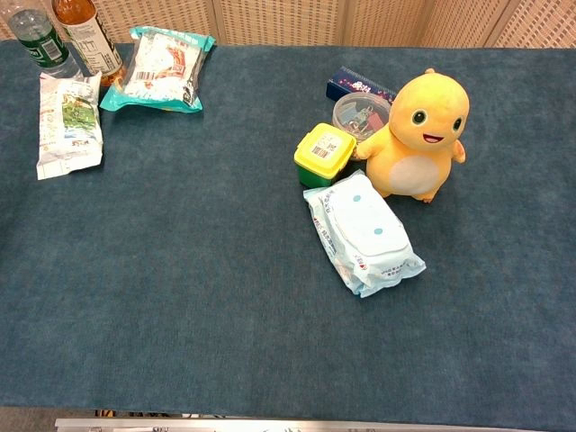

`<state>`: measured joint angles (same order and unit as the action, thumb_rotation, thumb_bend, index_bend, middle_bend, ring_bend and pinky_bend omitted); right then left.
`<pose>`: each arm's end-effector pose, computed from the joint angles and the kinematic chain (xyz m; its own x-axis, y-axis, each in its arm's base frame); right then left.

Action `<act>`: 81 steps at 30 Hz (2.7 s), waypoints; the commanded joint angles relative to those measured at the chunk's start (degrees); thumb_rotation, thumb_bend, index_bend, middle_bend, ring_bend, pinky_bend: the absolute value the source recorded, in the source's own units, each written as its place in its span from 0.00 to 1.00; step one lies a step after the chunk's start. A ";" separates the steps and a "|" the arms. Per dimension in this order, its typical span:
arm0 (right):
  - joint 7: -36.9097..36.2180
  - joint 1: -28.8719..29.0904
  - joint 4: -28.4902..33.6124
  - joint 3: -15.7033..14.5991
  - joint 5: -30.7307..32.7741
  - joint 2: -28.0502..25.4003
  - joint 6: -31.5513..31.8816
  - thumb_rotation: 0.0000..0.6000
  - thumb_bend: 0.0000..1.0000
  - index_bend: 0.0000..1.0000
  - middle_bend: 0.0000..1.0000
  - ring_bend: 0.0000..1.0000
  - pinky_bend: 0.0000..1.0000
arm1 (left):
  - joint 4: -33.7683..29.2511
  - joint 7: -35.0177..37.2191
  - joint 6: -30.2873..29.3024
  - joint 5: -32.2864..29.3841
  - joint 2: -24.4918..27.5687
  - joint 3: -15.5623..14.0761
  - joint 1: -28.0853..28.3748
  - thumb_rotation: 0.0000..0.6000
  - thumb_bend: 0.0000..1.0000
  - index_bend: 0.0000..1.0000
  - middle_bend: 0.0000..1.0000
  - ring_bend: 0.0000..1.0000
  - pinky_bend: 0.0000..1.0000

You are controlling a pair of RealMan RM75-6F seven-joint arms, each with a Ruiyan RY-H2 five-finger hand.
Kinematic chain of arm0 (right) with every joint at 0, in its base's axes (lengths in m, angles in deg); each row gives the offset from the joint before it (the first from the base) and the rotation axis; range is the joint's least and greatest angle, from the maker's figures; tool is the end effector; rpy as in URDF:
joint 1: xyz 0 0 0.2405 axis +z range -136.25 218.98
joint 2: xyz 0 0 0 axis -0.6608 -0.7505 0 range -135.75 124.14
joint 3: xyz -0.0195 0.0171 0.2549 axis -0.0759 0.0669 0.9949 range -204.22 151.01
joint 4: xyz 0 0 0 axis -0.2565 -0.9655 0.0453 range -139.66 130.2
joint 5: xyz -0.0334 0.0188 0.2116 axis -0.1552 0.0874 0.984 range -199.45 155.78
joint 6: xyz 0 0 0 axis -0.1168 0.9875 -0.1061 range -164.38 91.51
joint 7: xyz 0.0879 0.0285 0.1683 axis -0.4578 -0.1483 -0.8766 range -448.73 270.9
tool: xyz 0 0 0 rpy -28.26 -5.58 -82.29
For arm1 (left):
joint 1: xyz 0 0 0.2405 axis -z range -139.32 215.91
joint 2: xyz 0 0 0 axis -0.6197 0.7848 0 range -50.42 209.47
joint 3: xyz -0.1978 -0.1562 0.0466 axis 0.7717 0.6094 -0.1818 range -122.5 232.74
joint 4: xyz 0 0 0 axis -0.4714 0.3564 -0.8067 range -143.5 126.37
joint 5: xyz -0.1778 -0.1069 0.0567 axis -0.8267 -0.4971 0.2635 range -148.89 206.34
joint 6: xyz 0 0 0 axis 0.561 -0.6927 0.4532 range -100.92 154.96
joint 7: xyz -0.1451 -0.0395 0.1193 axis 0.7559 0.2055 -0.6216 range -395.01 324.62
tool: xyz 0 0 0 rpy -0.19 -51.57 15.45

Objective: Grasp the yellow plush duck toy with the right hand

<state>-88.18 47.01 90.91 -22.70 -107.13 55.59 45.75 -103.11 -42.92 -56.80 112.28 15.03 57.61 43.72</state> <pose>-0.3051 -0.2368 0.1590 0.3961 -0.0303 0.9177 -0.9182 -0.0162 0.3958 -0.3117 0.2302 0.1460 0.4731 0.0334 0.8804 0.8805 0.0159 -0.4737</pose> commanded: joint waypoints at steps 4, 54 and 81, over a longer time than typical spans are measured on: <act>-2.03 0.84 0.42 -0.15 -1.60 -0.49 -0.56 1.00 0.00 0.23 0.27 0.18 0.20 | -0.41 0.06 0.01 -0.20 0.23 -0.03 -0.04 0.64 0.12 0.05 0.07 0.09 0.04; -0.44 29.42 -2.31 6.80 6.11 12.17 -28.90 0.37 0.00 0.23 0.16 0.00 0.00 | -1.64 -0.46 3.52 -3.38 0.96 -0.57 0.35 0.89 0.12 0.05 0.07 0.09 0.04; 0.83 31.85 -4.15 3.19 1.66 16.19 -26.49 0.36 0.00 0.23 0.16 0.00 0.00 | -1.14 0.38 4.00 -4.33 1.17 -0.75 0.11 0.90 0.12 0.06 0.07 0.09 0.04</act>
<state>-87.10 79.27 86.27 -19.21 -104.69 72.12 18.39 -104.25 -42.56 -52.79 107.95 16.20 56.86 43.84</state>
